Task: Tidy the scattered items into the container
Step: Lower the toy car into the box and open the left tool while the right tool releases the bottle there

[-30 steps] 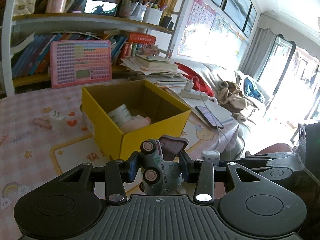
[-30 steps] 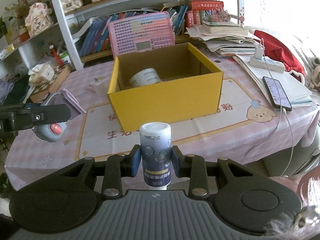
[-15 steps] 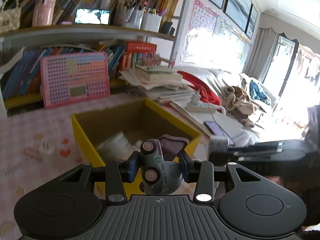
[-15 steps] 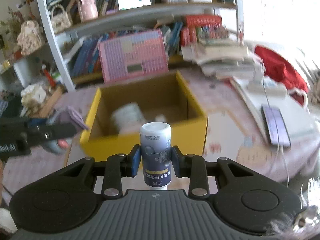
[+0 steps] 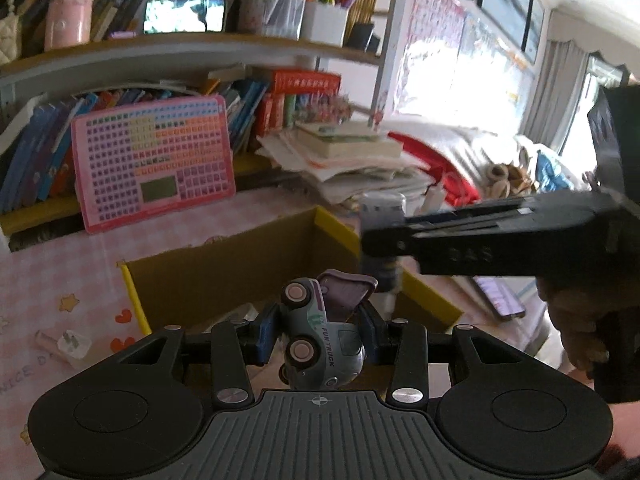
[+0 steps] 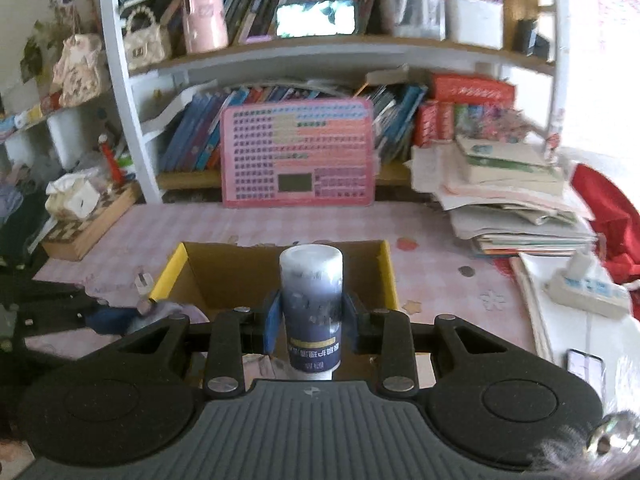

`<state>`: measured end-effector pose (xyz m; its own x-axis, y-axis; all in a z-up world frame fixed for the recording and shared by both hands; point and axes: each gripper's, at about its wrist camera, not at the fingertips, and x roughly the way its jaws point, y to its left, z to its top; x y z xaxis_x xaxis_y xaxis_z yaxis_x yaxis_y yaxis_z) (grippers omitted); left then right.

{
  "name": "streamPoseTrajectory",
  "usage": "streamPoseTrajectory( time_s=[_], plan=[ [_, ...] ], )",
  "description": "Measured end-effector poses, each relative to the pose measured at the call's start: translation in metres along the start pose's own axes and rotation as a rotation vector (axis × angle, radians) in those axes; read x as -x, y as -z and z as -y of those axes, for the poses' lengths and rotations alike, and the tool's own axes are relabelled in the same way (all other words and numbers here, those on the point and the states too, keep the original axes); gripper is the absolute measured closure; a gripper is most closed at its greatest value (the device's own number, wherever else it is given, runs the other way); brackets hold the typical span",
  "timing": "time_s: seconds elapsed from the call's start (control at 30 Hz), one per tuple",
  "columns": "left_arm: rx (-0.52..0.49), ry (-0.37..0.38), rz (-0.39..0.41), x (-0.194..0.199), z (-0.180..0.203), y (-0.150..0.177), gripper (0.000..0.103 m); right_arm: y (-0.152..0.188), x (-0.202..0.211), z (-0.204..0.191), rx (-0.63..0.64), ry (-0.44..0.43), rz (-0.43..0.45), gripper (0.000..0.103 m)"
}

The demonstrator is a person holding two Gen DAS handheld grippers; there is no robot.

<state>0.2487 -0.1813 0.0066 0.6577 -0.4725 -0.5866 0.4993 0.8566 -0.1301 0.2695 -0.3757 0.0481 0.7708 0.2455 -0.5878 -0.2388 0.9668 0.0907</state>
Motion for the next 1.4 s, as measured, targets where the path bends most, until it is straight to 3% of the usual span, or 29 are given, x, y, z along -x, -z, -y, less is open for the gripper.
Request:
streamPoseTrajectory(
  time_s=[0.4, 0.67, 0.9, 0.93, 1.03, 1.13, 1.4],
  plan=[
    [0.009, -0.076, -0.112, -0.054, -0.005, -0.003, 0.063, -0.002, -0.096, 0.014, 0.077, -0.097, -0.215, 0.073],
    [0.029, -0.093, -0.142, -0.067, -0.01, -0.003, 0.062, -0.006, -0.131, 0.021, 0.085, -0.131, -0.301, 0.073],
    [-0.005, -0.104, -0.142, -0.071, -0.008, -0.003, 0.058, -0.009, -0.144, 0.024, 0.072, -0.146, -0.316, 0.072],
    [-0.009, -0.11, -0.144, -0.071, -0.008, -0.003, 0.056, -0.01, -0.144, 0.024, 0.071, -0.152, -0.31, 0.067],
    [-0.019, -0.132, -0.136, -0.068, -0.008, -0.002, 0.041, -0.011, -0.14, 0.023, 0.059, -0.179, -0.289, 0.054],
    [-0.017, -0.147, -0.111, -0.06, -0.01, -0.003, 0.028, -0.012, -0.133, 0.02, 0.065, -0.178, -0.26, 0.05],
    [0.009, -0.194, -0.031, -0.025, -0.007, -0.006, 0.021, -0.018, -0.101, 0.021, 0.022, -0.167, -0.162, 0.047]
  ],
)
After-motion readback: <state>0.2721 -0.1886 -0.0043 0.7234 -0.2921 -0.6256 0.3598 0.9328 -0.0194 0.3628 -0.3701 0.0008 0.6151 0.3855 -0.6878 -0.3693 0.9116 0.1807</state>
